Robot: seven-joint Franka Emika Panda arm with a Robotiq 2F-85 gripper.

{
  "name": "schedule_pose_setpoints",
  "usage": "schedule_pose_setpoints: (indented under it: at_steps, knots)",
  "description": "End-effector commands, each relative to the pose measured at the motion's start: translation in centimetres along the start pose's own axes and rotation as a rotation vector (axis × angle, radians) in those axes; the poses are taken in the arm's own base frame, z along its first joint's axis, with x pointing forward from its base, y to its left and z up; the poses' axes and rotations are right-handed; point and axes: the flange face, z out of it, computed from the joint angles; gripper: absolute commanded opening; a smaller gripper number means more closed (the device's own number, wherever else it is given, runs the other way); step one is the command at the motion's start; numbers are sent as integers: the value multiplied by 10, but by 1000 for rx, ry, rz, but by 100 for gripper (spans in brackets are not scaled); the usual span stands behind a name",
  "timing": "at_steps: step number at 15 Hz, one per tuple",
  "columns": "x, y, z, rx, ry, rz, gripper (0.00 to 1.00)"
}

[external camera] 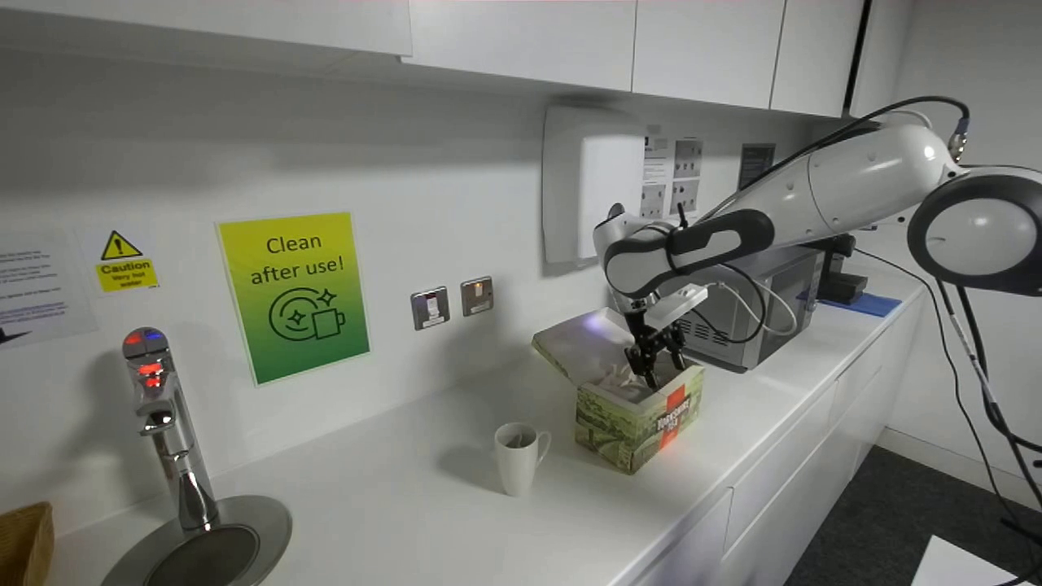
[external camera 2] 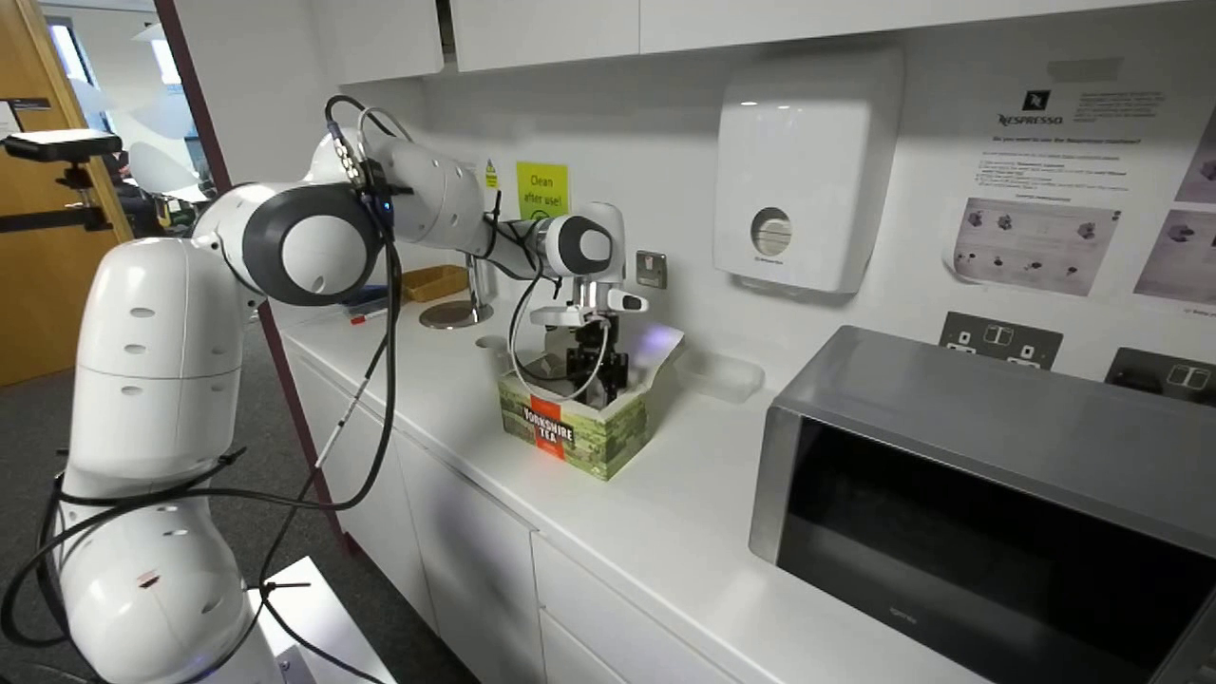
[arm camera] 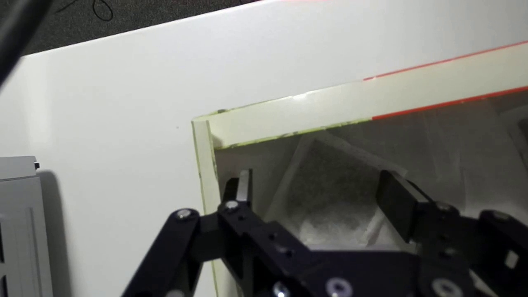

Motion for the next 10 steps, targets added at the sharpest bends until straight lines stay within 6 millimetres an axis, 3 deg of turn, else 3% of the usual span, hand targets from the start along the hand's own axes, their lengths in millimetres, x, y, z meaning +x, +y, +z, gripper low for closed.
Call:
schedule_pose_setpoints:
  at_steps: [1,5,6,8,10]
  knots:
    - [0,8,1,19,17,0,81]
    - [1,6,5,19,11,-2,80]
    - [1,6,5,19,11,-2,56]
    - [1,7,5,19,12,-2,46]
    - [1,7,4,21,14,-2,30]
